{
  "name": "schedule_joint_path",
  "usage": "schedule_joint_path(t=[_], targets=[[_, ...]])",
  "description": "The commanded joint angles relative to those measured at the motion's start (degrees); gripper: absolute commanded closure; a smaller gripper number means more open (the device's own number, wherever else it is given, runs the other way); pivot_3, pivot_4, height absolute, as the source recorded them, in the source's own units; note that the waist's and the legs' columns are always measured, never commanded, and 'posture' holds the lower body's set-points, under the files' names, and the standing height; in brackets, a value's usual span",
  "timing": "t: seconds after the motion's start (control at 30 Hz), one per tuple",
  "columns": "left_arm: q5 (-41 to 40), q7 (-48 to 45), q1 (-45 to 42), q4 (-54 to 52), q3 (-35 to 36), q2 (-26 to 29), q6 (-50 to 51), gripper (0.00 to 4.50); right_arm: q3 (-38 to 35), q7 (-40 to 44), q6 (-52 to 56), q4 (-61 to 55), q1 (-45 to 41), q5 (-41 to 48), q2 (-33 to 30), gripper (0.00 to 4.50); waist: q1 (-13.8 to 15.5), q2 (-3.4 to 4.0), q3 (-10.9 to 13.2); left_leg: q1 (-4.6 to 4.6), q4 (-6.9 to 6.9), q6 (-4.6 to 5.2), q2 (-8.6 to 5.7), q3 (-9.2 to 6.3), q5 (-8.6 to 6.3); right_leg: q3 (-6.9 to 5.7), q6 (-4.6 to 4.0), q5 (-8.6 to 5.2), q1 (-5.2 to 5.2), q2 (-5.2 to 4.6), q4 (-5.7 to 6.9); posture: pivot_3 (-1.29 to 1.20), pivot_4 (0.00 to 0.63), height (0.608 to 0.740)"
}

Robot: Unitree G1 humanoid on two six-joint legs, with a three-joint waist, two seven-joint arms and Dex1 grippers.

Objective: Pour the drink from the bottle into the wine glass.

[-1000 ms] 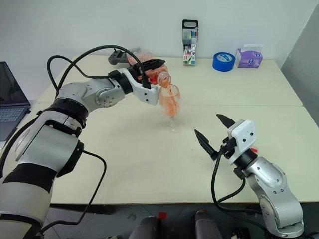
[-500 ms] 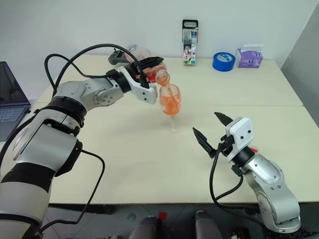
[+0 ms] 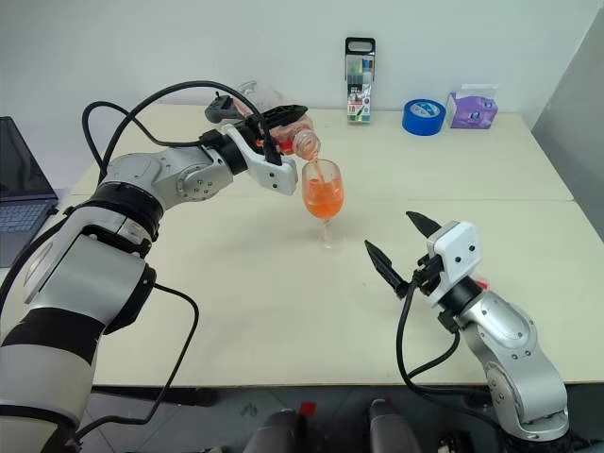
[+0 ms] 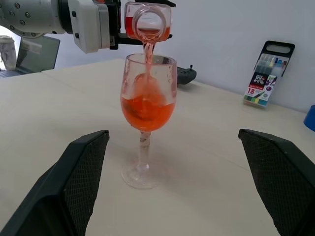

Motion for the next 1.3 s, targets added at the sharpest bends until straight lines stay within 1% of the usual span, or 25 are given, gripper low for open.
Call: schedule_joint_path(t=[0.03, 0.1, 0.23, 0.33, 0.4, 0.47, 0.53, 0.63, 0.7, 0.83, 0.93, 1.03, 1.17, 1.3], targets=[[-2.2, -0.3, -2.6, 0.0, 1.7, 0.9, 0.2, 2.81, -0.6, -0.4, -0.2, -0.9, -1.4, 1.0, 0.2, 0.00, 0.0, 0.00, 0.0, 0.00, 0.00, 0.00, 0.00, 0.00, 0.00, 0.00, 0.00, 0.00, 0.00, 0.00, 0.00, 0.00, 0.150, 0.740], [-6.3, -3.8, -1.9, 0.5, 4.5, 0.2, -0.4, 2.81, -0.7, -0.5, 0.3, -1.0, -2.1, 1.7, 0.4, 0.00, 0.0, 0.00, 0.0, 0.00, 0.00, 0.00, 0.00, 0.00, 0.00, 0.00, 0.00, 0.00, 0.00, 0.00, 0.00, 0.00, 0.150, 0.740], [-24.4, -23.1, 2.0, 1.9, 17.2, -3.5, -0.1, 2.81, -0.5, -0.8, 3.0, -2.5, -4.9, 4.3, 0.4, 0.00, 0.0, 0.01, 0.0, 0.00, 0.03, -0.01, 0.01, 0.01, 0.00, -0.02, -0.01, 0.00, 0.00, 0.00, 0.03, 0.00, 0.150, 0.740], [-35.3, -34.4, 4.9, 0.6, 25.3, -5.4, 4.2, 2.81, -0.4, -0.8, 5.7, -3.7, -7.8, 6.6, -0.3, 0.00, -0.1, 0.02, 0.0, 0.02, 0.05, -0.01, 0.01, 0.02, 0.01, -0.01, -0.01, 0.01, 0.01, -0.02, 0.06, 0.00, 0.150, 0.740], [-40.7, -39.1, 6.3, -0.7, 29.5, -6.3, 7.3, 2.81, -0.3, -0.7, 7.6, -4.5, -9.9, 8.0, -0.9, 0.00, -0.2, 0.02, 0.0, 0.02, 0.05, -0.01, 0.01, 0.03, 0.01, 0.01, -0.02, 0.01, -0.01, -0.01, 0.11, 0.00, 0.150, 0.740], [-46.1, -42.7, 7.9, -2.0, 33.8, -7.3, 11.6, 2.81, -0.3, -1.2, 11.1, -5.5, -13.7, 10.6, -1.6, 0.00, -0.2, 0.02, 0.0, 0.01, 0.06, 0.00, 0.02, 0.01, 0.01, -0.01, -0.03, 0.02, -0.04, 0.01, 0.14, 0.00, 0.150, 0.740], [-50.2, -44.2, 9.8, -3.6, 37.3, -7.8, 16.0, 2.81, -0.2, -2.3, 15.7, -5.8, -19.0, 13.2, -2.3, 0.00, -0.2, 0.02, 0.0, 0.01, 0.10, 0.00, 0.04, -0.03, 0.01, -0.02, -0.03, 0.02, -0.05, 0.00, 0.23, 0.00, 0.150, 0.740], [-55.3, -43.0, 14.0, -6.8, 42.3, -7.6, 23.1, 2.81, 2.5, -5.4, 24.2, -3.9, -29.8, 12.7, -3.6, 0.00, -0.4, 0.04, 0.0, 0.05, 0.15, 0.00, 0.07, -0.06, 0.00, 0.02, -0.03, 0.01, -0.07, -0.02, 0.37, 0.00, 0.150, 0.740], [-57.2, -41.6, 16.9, -9.6, 44.3, -7.2, 26.5, 2.81, 3.9, -7.3, 30.5, -1.3, -35.4, 14.2, -2.5, 0.00, -0.5, 0.04, -0.1, 0.08, 0.15, 0.00, 0.10, -0.15, 0.01, -0.03, -0.03, 0.01, -0.07, -0.02, 0.41, 0.00, 0.150, 0.740], [-59.8, -39.6, 22.9, -15.5, 47.1, -6.0, 33.3, 2.82, 7.4, -10.7, 36.0, 4.8, -44.5, 12.8, 2.2, 0.00, -0.4, 0.03, -0.1, 0.02, 0.15, 0.00, 0.14, -0.29, 0.01, -0.08, -0.04, 0.02, -0.14, -0.06, 0.47, 0.00, 0.150, 0.740], [-62.6, -39.0, 25.1, -16.2, 50.1, -5.3, 37.2, 2.82, 10.1, -10.7, 35.4, 10.4, -48.1, 10.6, 4.8, 0.00, -0.3, 0.00, -0.1, -0.04, 0.17, 0.00, 0.10, -0.33, 0.01, -0.08, -0.04, 0.02, -0.23, -0.25, 0.51, 0.00, 0.150, 0.740], [-64.7, -39.6, 26.3, -15.1, 52.4, -5.0, 38.7, 2.82, 13.5, -9.3, 32.6, 17.5, -50.2, 7.5, 7.0, 0.00, -0.2, -0.07, -0.1, -0.04, 0.20, 0.00, 0.06, -0.32, 0.01, -0.10, -0.04, 0.02, -0.22, -0.24, 0.50, 0.00, 0.150, 0.740], [-66.1, -39.6, 25.9, -13.7, 53.8, -5.1, 40.8, 2.82, 15.6, -7.4, 31.1, 21.5, -51.0, 4.9, 7.9, 0.00, 0.1, -0.08, -0.1, -0.08, 0.23, -0.01, 0.01, -0.31, 0.01, -0.17, -0.04, 0.02, -0.21, -0.24, 0.48, 0.00, 0.150, 0.740], [-66.3, -40.7, 26.3, -13.5, 53.6, -5.3, 41.3, 2.82, 16.0, -6.3, 31.1, 22.7, -51.1, 3.6, 8.6, 0.00, 0.0, -0.09, -0.1, -0.09, 0.26, -0.01, 0.00, -0.33, 0.01, -0.13, -0.04, 0.02, -0.21, -0.25, 0.48, 0.00, 0.150, 0.740]])
